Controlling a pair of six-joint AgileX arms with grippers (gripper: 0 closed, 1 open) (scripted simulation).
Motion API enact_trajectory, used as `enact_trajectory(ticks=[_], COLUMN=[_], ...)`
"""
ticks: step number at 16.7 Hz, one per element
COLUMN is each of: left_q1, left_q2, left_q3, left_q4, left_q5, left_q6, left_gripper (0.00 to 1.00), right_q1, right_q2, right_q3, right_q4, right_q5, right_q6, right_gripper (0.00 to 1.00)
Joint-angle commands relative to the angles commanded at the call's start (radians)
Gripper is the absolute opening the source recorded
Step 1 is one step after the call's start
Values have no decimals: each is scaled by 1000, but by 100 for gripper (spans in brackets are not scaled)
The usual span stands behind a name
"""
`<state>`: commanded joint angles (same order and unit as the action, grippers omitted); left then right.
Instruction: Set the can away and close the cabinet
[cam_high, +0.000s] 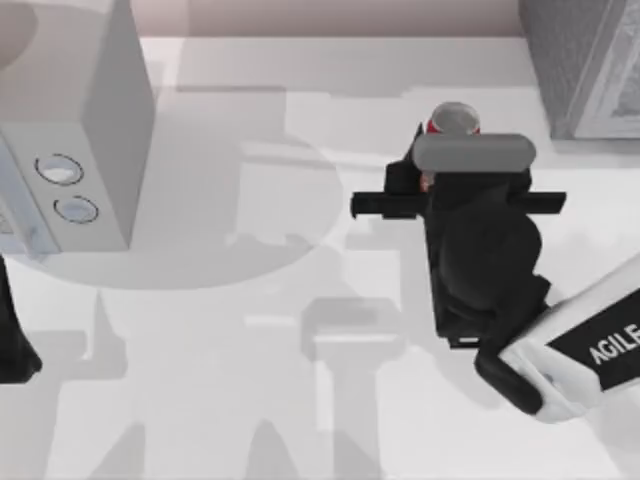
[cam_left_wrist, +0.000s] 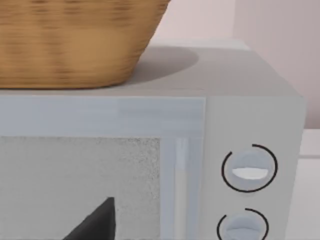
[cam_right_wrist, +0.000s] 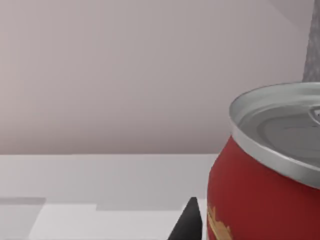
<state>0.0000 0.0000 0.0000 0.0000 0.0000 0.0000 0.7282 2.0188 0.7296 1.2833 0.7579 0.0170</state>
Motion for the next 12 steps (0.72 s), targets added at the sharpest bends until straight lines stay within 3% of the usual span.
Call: enact_trajectory(ticks=[5, 12], left_q1=[0, 0], left_q2=[0, 0], left_q3=[0, 0], left_q4=[0, 0], left_q5=[0, 0], left_q6=[0, 0], left_gripper=[100, 100], right_q1=[1, -4], right_q2=[-176, -194], right_q3=[-11, -11], right_q4=[-168, -181], right_q5=[-2, -6], right_q6=[2, 4], right_gripper=[0, 0])
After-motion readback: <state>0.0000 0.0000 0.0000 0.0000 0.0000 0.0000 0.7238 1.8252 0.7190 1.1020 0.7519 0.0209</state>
